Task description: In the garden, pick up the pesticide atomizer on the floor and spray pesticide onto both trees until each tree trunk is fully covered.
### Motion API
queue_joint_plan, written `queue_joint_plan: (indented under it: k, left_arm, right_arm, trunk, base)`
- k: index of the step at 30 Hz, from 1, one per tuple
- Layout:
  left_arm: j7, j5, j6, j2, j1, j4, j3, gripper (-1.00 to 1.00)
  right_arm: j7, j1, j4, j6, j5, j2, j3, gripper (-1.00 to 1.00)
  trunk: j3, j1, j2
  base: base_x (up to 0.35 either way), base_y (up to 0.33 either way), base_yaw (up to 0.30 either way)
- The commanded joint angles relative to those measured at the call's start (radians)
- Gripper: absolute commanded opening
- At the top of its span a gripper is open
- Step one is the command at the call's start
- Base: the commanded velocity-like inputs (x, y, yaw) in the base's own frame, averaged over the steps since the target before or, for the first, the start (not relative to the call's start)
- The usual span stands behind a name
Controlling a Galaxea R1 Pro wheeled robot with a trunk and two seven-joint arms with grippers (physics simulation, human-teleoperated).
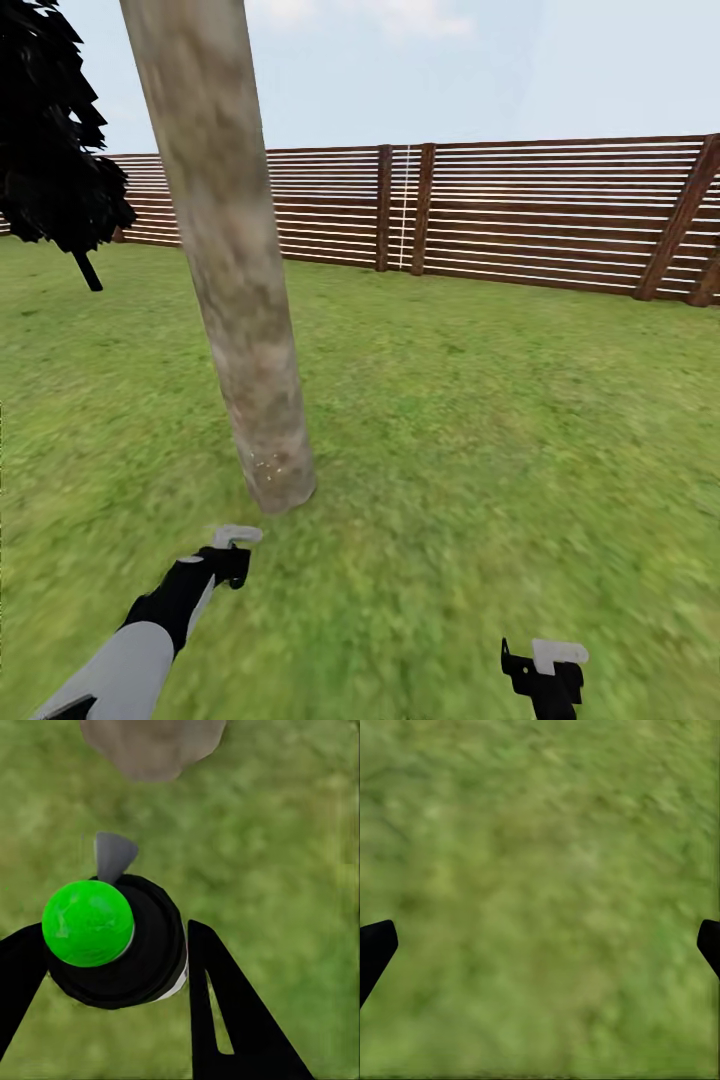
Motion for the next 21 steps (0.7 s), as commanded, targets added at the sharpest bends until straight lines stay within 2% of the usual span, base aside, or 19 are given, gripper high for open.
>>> queue_joint_plan:
  k: [1, 3, 5, 7, 10, 11, 12, 14, 15, 16, 17, 18, 19, 21]
  left_arm:
    - [0.000, -0.005, 0.000, -0.019, -0.001, -0.005, 0.000, -1.00]
    - [0.000, -0.004, 0.005, -0.035, -0.002, -0.042, 0.000, -1.00]
    - [0.000, -0.003, 0.015, -0.039, -0.003, -0.108, 0.000, -1.00]
    - [-0.014, -0.003, 0.031, -0.026, -0.013, -0.164, 0.003, -1.00]
    - [-0.058, -0.001, 0.082, 0.015, -0.028, -0.197, 0.007, -1.00]
    - [-0.068, -0.002, 0.087, 0.016, -0.030, -0.200, 0.005, -1.00]
    - [-0.077, -0.002, 0.089, 0.004, -0.031, -0.202, 0.002, -1.00]
    - [-0.080, -0.004, 0.088, -0.045, -0.034, -0.206, -0.002, -1.00]
    - [-0.081, -0.004, 0.090, -0.061, -0.035, -0.216, -0.006, -1.00]
    - [-0.082, -0.003, 0.091, -0.065, -0.034, -0.230, -0.008, -1.00]
    - [-0.085, -0.001, 0.093, -0.056, -0.034, -0.248, -0.004, -1.00]
    - [-0.086, 0.002, 0.093, -0.011, -0.034, -0.253, 0.002, -1.00]
    - [-0.089, 0.022, 0.093, 0.020, -0.034, -0.254, 0.002, -1.00]
    - [-0.091, 0.044, 0.092, 0.028, -0.034, -0.255, -0.004, -1.00]
  right_arm:
    - [0.000, 0.000, 0.000, 0.000, 0.000, 0.000, 0.000, 1.00]
    - [0.000, 0.000, 0.001, 0.000, 0.000, 0.000, 0.000, 1.00]
    - [0.000, 0.000, 0.001, 0.000, 0.000, 0.000, 0.000, 1.00]
    - [0.000, 0.000, 0.001, 0.000, 0.000, 0.000, 0.000, 1.00]
    - [0.000, 0.000, 0.001, 0.000, 0.000, 0.000, 0.000, 1.00]
    - [0.000, 0.000, 0.001, 0.000, 0.000, 0.000, 0.000, 1.00]
    - [0.000, 0.000, 0.001, 0.000, 0.000, 0.000, 0.000, 1.00]
    - [0.000, 0.000, 0.002, 0.000, 0.001, 0.000, 0.000, 1.00]
    - [0.000, 0.000, 0.002, 0.000, 0.001, 0.000, 0.000, 1.00]
    - [0.000, 0.000, 0.002, 0.000, 0.001, 0.000, 0.000, 1.00]
    - [0.000, 0.000, 0.002, 0.000, 0.002, 0.000, 0.000, 1.00]
    - [0.000, 0.000, 0.002, 0.000, 0.002, 0.000, 0.000, 1.00]
    - [0.000, 0.000, 0.002, 0.000, 0.002, 0.000, 0.000, 1.00]
    - [0.000, 0.000, 0.002, 0.000, 0.002, 0.000, 0.000, 1.00]
  trunk:
    - [0.000, 0.000, 0.000]
    - [0.000, 0.000, 0.000]
    - [0.000, 0.000, 0.000]
    - [0.000, 0.000, 0.000]
    - [0.000, 0.000, 0.000]
    - [0.000, 0.000, 0.000]
    - [0.000, 0.000, 0.000]
    - [0.000, 0.000, 0.000]
    - [0.000, 0.000, 0.000]
    - [0.000, 0.000, 0.000]
    - [0.000, 0.000, 0.000]
    - [0.000, 0.000, 0.000]
    - [0.000, 0.000, 0.000]
    - [0.000, 0.000, 0.000]
  base:
    - [-0.068, 0.000, 0.000]
    - [-0.026, 0.000, 0.000]
    - [-0.007, 0.000, 0.000]
    - [-0.001, 0.000, 0.000]
    - [0.000, 0.000, 0.000]
    - [0.000, 0.000, 0.000]
    - [0.000, 0.000, 0.000]
    - [0.000, 0.000, 0.000]
    - [0.000, 0.000, 0.000]
    - [0.000, 0.000, 0.000]
    - [0.000, 0.000, 0.000]
    - [0.000, 0.000, 0.000]
    - [0.000, 0.000, 0.000]
    - [0.000, 0.000, 0.000]
